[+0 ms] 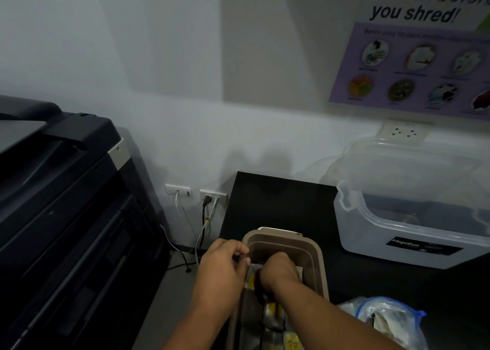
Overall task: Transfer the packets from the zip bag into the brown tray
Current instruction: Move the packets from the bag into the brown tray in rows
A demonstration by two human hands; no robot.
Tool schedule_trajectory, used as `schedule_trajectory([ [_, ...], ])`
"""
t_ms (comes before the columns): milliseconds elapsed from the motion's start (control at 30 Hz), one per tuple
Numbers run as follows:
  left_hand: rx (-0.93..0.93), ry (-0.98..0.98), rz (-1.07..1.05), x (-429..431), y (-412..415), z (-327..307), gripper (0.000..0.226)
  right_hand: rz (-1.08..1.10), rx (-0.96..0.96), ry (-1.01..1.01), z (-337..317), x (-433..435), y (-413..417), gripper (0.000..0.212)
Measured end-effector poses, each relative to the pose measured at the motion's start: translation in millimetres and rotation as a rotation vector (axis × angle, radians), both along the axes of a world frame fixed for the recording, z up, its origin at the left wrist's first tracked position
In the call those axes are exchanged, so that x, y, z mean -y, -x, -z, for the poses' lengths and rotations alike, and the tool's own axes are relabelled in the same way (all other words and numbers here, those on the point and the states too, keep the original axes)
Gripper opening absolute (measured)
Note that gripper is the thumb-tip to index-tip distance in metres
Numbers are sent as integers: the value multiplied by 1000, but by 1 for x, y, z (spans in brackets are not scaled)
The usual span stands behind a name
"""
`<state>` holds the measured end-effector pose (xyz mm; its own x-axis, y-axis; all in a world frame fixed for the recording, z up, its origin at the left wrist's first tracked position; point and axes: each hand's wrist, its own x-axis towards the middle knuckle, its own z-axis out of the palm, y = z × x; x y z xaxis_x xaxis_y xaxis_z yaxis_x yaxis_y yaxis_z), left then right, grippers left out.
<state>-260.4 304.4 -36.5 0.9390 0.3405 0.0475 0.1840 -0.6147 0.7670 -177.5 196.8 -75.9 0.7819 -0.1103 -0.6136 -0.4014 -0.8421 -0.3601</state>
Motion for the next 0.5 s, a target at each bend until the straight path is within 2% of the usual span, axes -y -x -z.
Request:
schedule_trajectory([
  [167,8,-31,-5,0,1,-3,23,5,-73,-113,-10,8,1,5],
  [267,46,-55,-10,0,1,-10,17,-78,-69,-221,-35,18,3,10],
  [333,100,-95,7,4,-3,-17,15,-113,-21,-321,-59,30,8,14],
  [433,172,-143,32,22,-12,-30,13,-51,108,-491,-89,59,15,15],
  [500,197,-153,62,41,-17,-38,12,-40,219,-540,-101,84,18,17],
])
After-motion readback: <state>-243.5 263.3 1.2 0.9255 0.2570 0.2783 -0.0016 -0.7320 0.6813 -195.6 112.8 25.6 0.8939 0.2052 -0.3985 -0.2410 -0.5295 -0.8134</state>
